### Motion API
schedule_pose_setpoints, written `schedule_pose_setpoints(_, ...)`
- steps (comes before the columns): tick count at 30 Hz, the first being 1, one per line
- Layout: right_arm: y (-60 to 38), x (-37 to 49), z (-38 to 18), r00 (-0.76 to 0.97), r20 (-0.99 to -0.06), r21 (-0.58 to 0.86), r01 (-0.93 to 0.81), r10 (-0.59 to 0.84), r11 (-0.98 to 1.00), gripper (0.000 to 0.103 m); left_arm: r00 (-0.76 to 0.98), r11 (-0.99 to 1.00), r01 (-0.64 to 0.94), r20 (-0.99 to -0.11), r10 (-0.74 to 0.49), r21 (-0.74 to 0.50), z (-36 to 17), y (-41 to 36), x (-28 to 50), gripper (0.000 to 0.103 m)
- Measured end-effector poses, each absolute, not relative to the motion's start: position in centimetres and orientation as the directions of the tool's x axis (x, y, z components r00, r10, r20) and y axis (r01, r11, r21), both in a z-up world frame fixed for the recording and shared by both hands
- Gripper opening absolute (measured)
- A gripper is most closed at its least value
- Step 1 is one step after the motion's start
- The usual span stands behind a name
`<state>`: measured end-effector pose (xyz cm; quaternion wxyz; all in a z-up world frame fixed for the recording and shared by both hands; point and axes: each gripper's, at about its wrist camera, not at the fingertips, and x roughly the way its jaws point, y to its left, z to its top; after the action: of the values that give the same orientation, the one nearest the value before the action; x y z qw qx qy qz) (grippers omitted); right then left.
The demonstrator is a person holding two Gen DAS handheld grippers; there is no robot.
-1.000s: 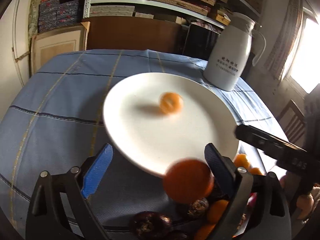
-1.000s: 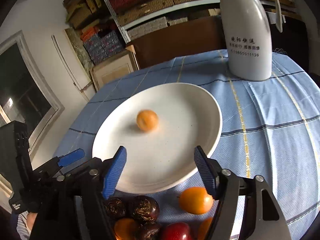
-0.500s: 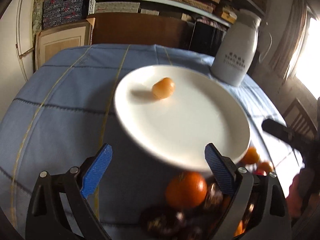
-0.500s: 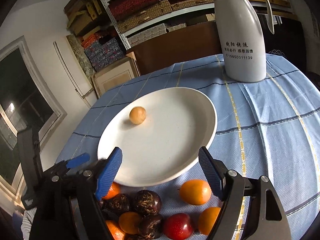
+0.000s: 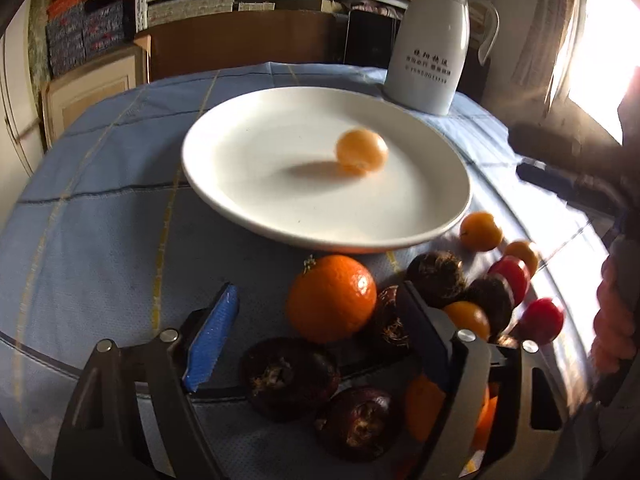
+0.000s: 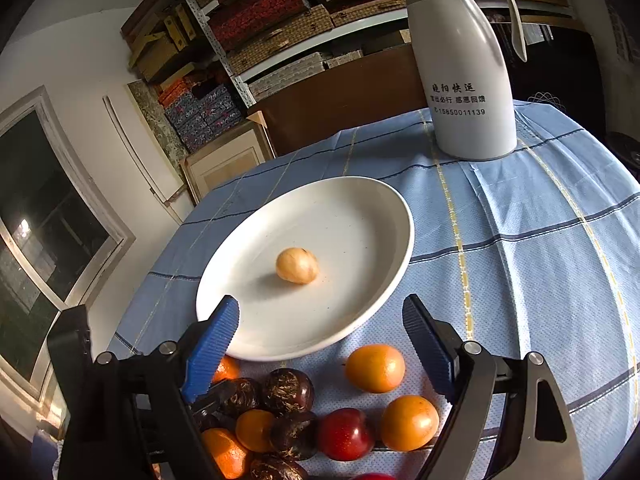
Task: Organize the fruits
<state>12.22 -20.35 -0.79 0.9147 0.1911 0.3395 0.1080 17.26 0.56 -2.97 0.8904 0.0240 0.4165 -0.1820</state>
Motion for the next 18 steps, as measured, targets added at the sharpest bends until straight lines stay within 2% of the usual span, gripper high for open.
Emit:
schedule_pose_setpoints(4,-21.1,10.9,-1.5,0.732,-0.609,0.398,-0.052,0.306,0.916,0.085,0.588,0.94,0.315,-0.751,-0.3,-0.129,-3.4,1.0,18.2,0.079)
schedule_pose_setpoints(8,-22.6,10.0,-3.6,0.677,-0.686,0.354,-0.011,0.268,0.935,0.085,0.585,0.94,0.311,-0.752,-0.304,-0.138,-3.4,1.0,18.4,0.081)
schedule_pose_setpoints(11,-23.4,11.1,-5.0,0.633,-0.709,0.403,0.002,0.311,0.915,0.085,0.59,0.944,0.304,-0.752,-0.294,-0.131,-3.4,1.0,18.2,0.081)
schedule_pose_setpoints(14,-22.3,11.9,-5.1,0.617,-0.72,0.371,-0.042,0.316,0.928,0.084,0.597,0.948,0.296,-0.751,-0.281,-0.12,-3.3,1.2,18.1,0.08)
schedule_pose_setpoints(15,-21.8,12.2,-5.2,0.611,-0.726,0.354,-0.06,0.315,0.933,0.082,0.594,0.947,0.297,-0.752,-0.286,-0.126,-3.3,1.3,18.2,0.08)
schedule_pose_setpoints(17,-20.7,12.8,-5.6,0.587,-0.744,0.325,-0.099,0.319,0.94,0.073,0.579,0.936,0.318,-0.752,-0.317,-0.15,-3.3,1.2,18.3,0.068)
schedule_pose_setpoints(18,-20.3,13.1,-5.8,0.576,-0.752,0.316,-0.111,0.32,0.942,0.065,0.574,0.932,0.328,-0.75,-0.328,-0.157,-3.3,1.2,18.3,0.063)
